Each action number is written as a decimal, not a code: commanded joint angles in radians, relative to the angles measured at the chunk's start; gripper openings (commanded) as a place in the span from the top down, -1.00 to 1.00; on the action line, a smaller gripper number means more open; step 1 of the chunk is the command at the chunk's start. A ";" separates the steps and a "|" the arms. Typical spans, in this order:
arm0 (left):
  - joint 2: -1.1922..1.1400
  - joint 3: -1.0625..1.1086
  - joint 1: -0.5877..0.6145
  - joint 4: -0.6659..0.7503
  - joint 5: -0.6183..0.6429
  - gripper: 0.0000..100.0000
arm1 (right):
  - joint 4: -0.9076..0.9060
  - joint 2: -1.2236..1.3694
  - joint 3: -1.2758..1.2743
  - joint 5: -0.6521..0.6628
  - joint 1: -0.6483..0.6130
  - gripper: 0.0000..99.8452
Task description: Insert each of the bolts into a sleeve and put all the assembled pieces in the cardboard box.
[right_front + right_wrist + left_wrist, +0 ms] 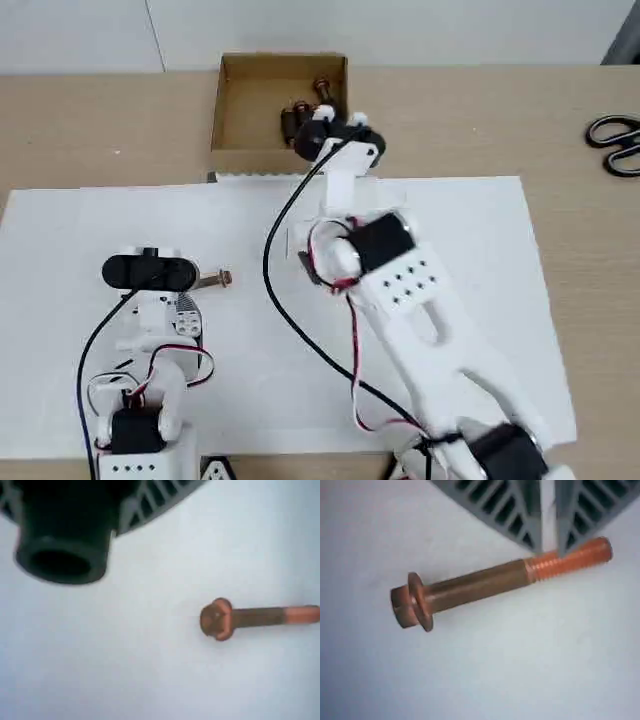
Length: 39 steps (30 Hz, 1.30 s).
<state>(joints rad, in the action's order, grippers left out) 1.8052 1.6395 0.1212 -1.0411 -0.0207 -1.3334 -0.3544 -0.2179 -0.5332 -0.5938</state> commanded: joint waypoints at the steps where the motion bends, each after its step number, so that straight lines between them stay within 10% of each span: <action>1: 0.011 -0.002 0.012 0.021 -0.003 0.99 | -0.087 -0.147 0.057 0.031 0.036 1.00; 14: -0.041 -0.424 0.041 -0.080 -0.213 0.98 | -0.194 -0.355 0.046 0.175 0.433 1.00; 29: -1.003 -1.191 0.037 -0.347 -0.133 0.98 | -0.275 -0.486 0.003 0.219 0.693 1.00; 39: -1.384 -1.287 0.008 -0.410 -0.273 0.98 | -0.275 -0.696 -0.195 0.224 0.725 0.99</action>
<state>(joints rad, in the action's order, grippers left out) 0.4826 0.3966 0.1534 -1.4431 -0.2463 -1.6172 -0.9881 -0.3928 -0.3214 0.1212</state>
